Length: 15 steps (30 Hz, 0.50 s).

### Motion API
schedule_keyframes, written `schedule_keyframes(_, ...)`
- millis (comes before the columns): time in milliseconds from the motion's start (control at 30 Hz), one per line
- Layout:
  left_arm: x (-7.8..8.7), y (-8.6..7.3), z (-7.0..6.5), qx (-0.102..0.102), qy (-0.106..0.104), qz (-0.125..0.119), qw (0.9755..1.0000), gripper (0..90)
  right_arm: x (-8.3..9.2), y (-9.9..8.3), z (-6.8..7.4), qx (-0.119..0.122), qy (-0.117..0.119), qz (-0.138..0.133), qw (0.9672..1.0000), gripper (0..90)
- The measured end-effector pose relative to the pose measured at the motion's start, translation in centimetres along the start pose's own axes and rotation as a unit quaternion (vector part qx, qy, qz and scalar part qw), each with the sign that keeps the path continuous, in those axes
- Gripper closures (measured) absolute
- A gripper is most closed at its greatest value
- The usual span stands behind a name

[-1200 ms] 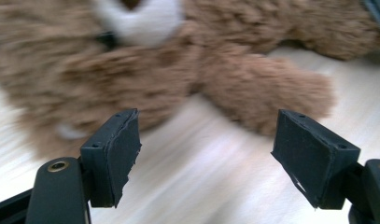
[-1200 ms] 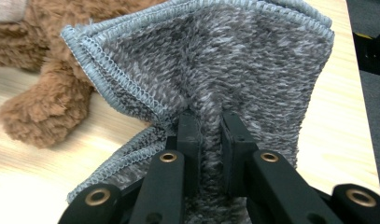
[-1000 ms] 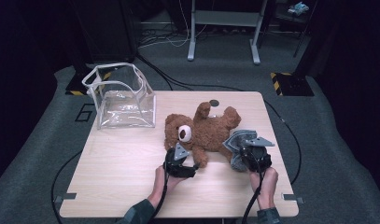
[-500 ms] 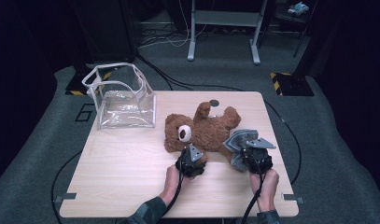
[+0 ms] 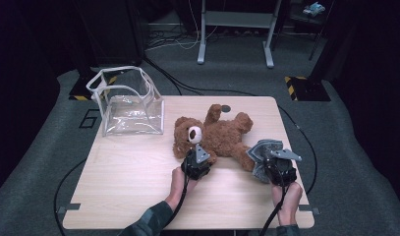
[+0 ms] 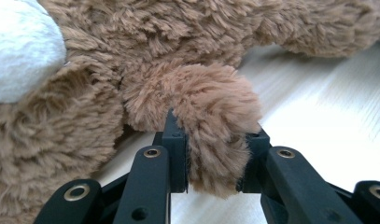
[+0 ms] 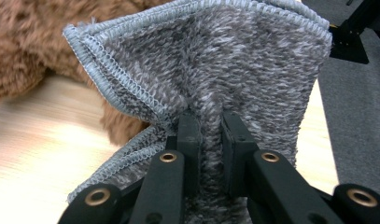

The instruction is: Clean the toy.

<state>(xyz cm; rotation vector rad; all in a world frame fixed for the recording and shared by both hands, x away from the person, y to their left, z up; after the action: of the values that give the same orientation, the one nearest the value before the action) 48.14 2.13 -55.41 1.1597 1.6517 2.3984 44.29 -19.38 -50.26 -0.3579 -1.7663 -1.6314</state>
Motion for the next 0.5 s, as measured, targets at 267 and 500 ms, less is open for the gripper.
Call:
schedule_keyframes(267,0.6,2.1,1.6,-0.007,-0.011,-0.006,0.9999,70.7,-0.4,0.4,1.3,0.008,0.012,-0.002,0.9999,79.9)
schedule_keyframes(500,0.8,3.9,3.1,-0.002,-0.027,-0.004,0.9996,70.8,-0.5,1.7,3.1,0.025,0.025,-0.016,0.9992,79.9)
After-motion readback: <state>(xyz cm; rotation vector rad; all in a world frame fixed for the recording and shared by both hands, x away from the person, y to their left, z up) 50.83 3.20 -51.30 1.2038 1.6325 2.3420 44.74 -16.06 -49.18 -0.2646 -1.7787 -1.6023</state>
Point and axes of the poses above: each handheld gripper's, and its own axes: x roughly backward along the jaws, y roughly out of its top, z roughly to its left, the point moved 10 cm from there along -x, roughly forward along the jaws, and after that the axes turned 10 degrees about y, right-handed, at the moved point
